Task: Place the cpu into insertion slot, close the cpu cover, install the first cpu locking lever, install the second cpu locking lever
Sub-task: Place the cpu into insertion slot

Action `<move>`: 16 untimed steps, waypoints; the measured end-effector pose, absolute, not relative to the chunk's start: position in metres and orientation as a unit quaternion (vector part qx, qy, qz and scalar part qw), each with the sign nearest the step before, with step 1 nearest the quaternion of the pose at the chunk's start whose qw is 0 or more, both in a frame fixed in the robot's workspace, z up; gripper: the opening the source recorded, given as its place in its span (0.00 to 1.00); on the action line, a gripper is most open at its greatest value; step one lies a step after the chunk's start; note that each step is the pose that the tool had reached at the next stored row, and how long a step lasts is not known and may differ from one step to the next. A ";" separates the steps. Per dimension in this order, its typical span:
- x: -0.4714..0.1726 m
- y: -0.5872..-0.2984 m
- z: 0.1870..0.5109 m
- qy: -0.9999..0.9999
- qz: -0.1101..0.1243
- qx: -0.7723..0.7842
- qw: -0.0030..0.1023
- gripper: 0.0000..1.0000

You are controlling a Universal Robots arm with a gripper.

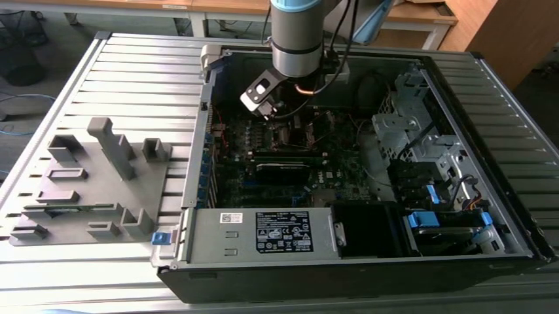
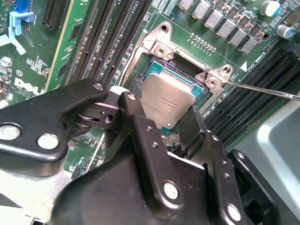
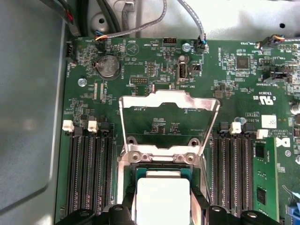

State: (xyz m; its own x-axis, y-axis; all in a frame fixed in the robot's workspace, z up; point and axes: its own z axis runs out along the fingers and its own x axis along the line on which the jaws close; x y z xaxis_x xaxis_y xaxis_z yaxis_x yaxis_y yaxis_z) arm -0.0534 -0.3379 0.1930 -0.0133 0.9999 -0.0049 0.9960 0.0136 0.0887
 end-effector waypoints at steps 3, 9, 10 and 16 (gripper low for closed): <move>-0.053 -0.338 0.193 0.714 0.030 0.699 0.033 0.54; -0.053 -0.338 0.192 0.714 0.030 0.699 0.033 0.54; -0.053 -0.338 0.191 0.714 0.030 0.699 0.033 0.54; -0.053 -0.338 0.190 0.713 0.030 0.699 0.033 0.54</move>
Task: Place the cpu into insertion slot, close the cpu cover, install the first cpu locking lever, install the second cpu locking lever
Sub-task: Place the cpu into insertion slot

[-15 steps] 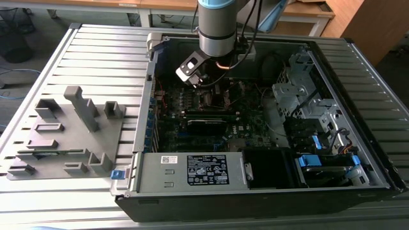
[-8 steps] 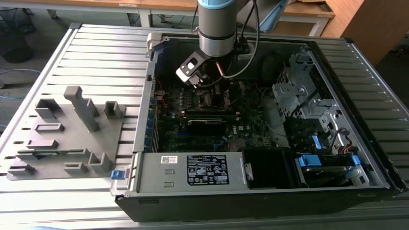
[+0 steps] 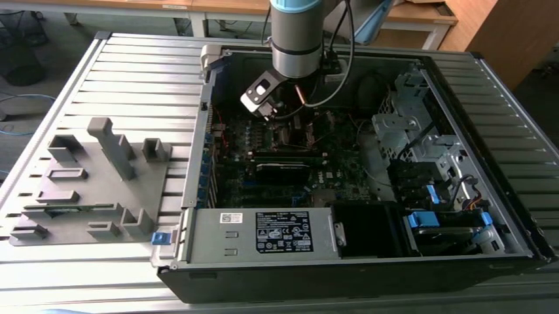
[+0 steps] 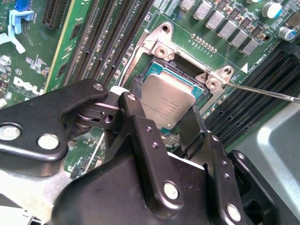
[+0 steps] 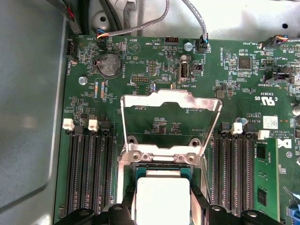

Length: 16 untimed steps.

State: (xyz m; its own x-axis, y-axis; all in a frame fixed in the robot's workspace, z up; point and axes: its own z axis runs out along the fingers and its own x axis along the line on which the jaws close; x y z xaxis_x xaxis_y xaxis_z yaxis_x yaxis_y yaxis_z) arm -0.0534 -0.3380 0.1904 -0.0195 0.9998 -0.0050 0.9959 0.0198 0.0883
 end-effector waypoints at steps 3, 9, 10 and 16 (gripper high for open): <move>-0.053 -0.338 0.190 0.713 0.030 0.700 0.033 0.54; -0.053 -0.338 0.190 0.713 0.030 0.700 0.033 0.54; -0.053 -0.338 0.190 0.713 0.030 0.700 0.033 0.54; -0.053 -0.338 0.190 0.713 0.030 0.700 0.033 0.54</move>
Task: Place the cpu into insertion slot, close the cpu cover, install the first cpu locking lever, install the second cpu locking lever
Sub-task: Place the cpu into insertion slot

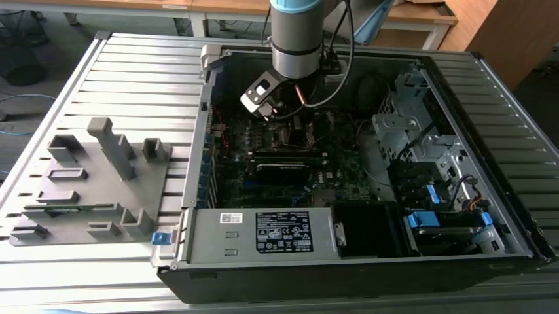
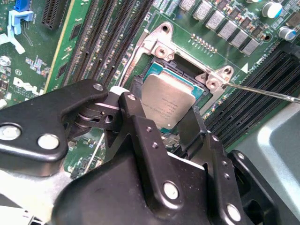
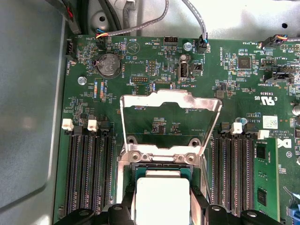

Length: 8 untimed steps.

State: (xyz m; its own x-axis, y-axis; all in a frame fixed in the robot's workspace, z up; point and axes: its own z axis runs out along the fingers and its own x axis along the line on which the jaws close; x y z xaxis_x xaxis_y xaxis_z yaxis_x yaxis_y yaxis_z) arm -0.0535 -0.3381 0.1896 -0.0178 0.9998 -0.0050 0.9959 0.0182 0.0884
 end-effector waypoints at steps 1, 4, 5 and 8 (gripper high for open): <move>-0.053 -0.338 0.190 0.713 0.030 0.700 0.033 0.54; -0.053 -0.338 0.190 0.713 0.030 0.700 0.033 0.54; -0.053 -0.338 0.190 0.713 0.030 0.700 0.033 0.54; -0.053 -0.338 0.191 0.713 0.031 0.700 0.033 0.54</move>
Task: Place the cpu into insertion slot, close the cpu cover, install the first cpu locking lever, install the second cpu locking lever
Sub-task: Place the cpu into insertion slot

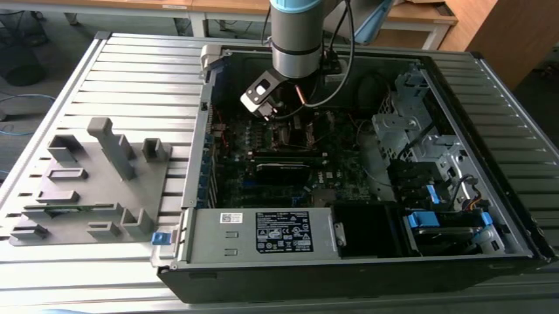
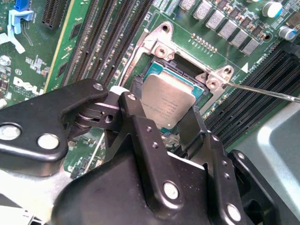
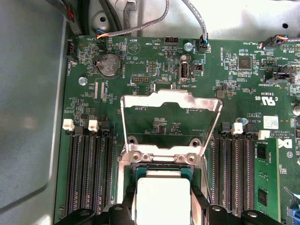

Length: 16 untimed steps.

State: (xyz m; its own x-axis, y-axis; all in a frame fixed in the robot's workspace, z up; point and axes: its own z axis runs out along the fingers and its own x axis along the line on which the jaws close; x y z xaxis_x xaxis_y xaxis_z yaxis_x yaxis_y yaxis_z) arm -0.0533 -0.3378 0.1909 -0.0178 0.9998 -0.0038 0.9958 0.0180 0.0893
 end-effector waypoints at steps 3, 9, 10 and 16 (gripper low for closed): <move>-0.053 -0.338 0.191 0.713 0.030 0.700 0.033 0.54; -0.053 -0.338 0.192 0.712 0.030 0.700 0.033 0.54; -0.053 -0.338 0.192 0.712 0.030 0.700 0.033 0.54; -0.053 -0.338 0.192 0.712 0.030 0.700 0.033 0.54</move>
